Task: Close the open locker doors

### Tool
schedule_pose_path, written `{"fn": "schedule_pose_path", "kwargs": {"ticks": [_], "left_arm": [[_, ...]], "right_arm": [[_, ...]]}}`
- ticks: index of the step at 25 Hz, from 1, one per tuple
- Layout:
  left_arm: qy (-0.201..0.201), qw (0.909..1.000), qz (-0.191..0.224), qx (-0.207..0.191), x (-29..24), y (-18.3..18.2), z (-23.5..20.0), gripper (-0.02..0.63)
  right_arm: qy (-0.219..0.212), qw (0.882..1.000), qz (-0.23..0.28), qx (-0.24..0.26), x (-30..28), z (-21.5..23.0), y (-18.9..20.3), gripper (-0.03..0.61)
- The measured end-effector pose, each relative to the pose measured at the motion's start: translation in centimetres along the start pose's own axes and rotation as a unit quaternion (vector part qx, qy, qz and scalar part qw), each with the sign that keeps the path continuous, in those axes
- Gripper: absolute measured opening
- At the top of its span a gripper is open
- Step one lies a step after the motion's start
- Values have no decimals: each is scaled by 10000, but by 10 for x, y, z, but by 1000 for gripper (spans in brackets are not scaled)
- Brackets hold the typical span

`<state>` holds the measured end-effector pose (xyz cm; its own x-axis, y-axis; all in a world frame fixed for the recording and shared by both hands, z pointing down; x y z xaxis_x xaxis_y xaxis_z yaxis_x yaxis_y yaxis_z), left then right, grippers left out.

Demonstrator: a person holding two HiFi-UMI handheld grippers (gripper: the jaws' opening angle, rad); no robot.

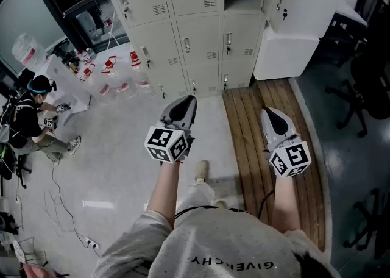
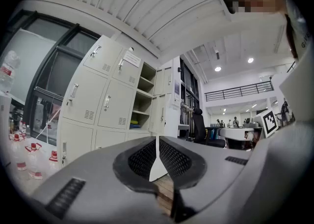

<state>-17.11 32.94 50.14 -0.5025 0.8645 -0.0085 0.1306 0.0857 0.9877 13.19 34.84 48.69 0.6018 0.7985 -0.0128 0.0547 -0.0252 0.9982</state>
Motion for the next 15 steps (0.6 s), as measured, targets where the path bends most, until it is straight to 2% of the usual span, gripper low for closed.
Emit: {"fn": "schedule_pose_path", "kwargs": {"ticks": [7, 15], "left_arm": [[125, 9999, -48, 18, -49, -5, -38, 17], [372, 9992, -149, 30, -119, -18, -104, 17]], "right_arm": [[8, 10000, -36, -20, -57, 23, 3, 3], [205, 9997, -57, -112, -140, 53, 5, 3]]}}
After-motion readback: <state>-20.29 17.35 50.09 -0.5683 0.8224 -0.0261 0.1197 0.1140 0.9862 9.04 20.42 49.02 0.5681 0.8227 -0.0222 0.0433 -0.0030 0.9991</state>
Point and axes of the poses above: the fingertips, and each gripper's own axes: x backward along the fingers, z to its right, y out of its underside, the point moved 9 cm from there along x, backward along the fingers, and after that the axes turned 4 degrees about -z, right-handed, at the moved point
